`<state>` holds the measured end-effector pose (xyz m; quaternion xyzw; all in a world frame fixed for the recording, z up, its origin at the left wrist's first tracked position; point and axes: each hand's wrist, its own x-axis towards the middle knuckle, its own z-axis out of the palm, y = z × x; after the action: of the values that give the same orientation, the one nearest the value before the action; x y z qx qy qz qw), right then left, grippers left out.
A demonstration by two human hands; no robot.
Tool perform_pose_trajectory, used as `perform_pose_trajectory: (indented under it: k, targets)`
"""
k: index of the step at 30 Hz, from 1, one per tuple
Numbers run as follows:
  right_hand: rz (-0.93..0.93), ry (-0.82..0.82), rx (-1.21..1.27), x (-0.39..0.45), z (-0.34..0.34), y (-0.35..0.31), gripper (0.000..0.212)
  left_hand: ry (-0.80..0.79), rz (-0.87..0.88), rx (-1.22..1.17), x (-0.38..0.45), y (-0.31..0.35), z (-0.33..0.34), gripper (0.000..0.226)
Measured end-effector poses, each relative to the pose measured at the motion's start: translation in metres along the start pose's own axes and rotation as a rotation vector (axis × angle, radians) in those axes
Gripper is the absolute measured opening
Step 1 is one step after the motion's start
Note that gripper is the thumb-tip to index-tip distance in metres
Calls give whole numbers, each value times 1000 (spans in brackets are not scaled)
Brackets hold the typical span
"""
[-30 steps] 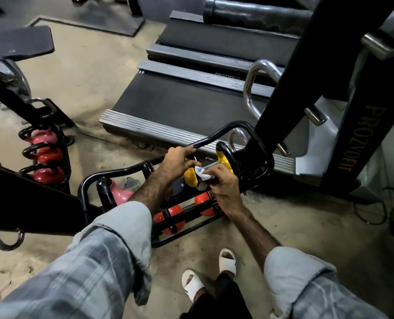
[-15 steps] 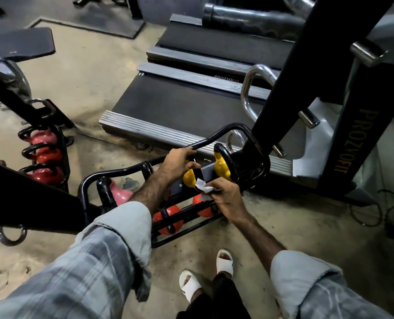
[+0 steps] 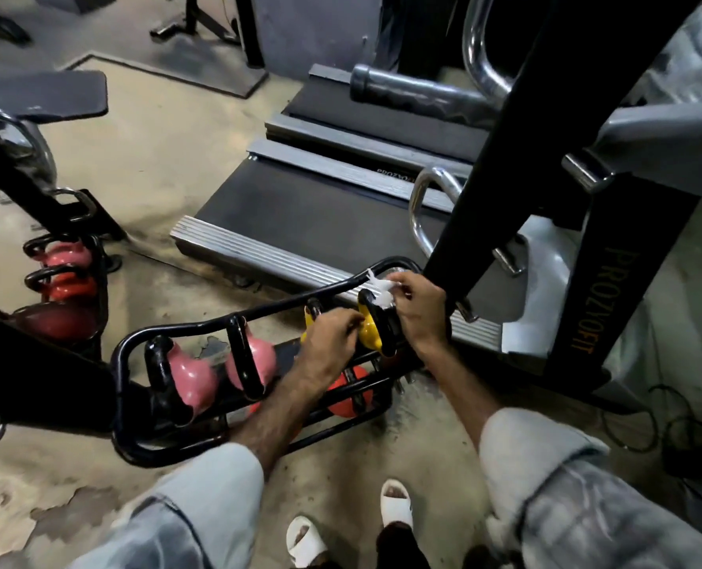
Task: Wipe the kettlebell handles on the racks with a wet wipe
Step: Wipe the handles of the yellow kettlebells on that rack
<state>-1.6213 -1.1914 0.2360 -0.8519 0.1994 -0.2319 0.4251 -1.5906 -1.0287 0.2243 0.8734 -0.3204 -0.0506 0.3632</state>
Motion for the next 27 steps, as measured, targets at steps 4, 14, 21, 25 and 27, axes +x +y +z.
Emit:
perform_pose_trajectory:
  k: [4,14,21,25,27]
  targets:
    - [-160,-393,-252,34,18,17,32,-54,-76,34,2,20,36,26]
    - [-66,-630,-345,64,22,27,10,-62,-145,160,10,31,66,23]
    - [-21,-821,-436,91,33,18,21,-24,-216,242,25,39,72,28]
    - [-137,-867,-488,86,20,17,17,-90,-263,275,21,41,77,37]
    - [-215,-872,-542,84,18,13,19,-109,-315,265,23,38,77,42]
